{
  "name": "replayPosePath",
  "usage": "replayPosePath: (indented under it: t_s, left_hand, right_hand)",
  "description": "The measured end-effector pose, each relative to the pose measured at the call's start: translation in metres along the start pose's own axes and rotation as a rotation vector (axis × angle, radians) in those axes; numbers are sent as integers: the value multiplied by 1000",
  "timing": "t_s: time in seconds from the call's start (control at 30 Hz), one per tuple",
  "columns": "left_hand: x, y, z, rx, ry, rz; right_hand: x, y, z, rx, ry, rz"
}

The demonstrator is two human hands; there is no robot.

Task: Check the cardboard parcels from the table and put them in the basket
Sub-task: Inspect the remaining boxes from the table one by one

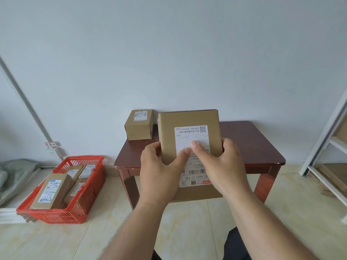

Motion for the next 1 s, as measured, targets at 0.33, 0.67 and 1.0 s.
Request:
replayPosePath:
  t_s: [0.33,0.67,1.0]
  left_hand:
    - [-8,11,0,50,6,49]
    - [-9,13,1,14,27,82]
    - [-8,14,5,43,1,80]
  right_hand:
    - [-1,-6,9,-61,19,20]
    - [-5,-20,12,-84,-27,66]
    - [-6,-21,7,-61,9,5]
Point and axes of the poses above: each hand's wrist, its own z-axis away from the middle knuckle, its own x-axis out of the palm, y = z × x, the point moved 7 cm from there along -z, towards the middle knuckle, and after that the axes turned 7 degrees about z, right-handed, at the moved point
